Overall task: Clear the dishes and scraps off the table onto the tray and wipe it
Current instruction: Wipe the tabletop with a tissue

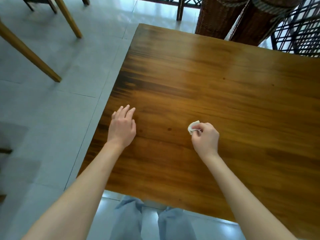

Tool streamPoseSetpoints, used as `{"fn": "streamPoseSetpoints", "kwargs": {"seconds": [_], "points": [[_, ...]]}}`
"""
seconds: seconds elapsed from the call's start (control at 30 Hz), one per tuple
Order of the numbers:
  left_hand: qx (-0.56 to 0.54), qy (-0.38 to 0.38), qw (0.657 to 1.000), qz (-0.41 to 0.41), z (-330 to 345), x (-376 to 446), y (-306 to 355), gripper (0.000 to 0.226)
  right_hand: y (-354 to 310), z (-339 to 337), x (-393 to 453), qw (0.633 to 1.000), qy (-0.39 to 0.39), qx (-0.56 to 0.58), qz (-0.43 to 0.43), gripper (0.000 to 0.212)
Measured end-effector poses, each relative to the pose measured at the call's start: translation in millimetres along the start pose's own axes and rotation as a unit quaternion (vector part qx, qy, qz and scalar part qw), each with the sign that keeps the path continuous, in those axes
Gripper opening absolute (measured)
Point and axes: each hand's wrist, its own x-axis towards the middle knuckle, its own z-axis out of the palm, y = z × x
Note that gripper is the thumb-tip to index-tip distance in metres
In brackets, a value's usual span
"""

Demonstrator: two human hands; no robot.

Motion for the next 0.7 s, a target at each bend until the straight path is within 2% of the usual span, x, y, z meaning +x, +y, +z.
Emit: {"fn": "streamPoseSetpoints", "kwargs": {"seconds": [0.27, 0.5, 0.7], "points": [[-0.014, -0.017, 0.999, 0.033, 12, 9, -49, 0.056, -75, 75, -22, 1.000, -0.005, 0.015, 0.003, 0.015], [0.006, -0.028, 0.998, 0.060, 24, 14, -62, 0.055, -115, 112, -4, 1.000, -0.009, -0.002, 0.010, 0.019], [-0.005, -0.025, 0.998, 0.063, 22, 14, -62, 0.054, -116, 106, -58, 0.991, -0.069, -0.047, -0.105, 0.014]]}}
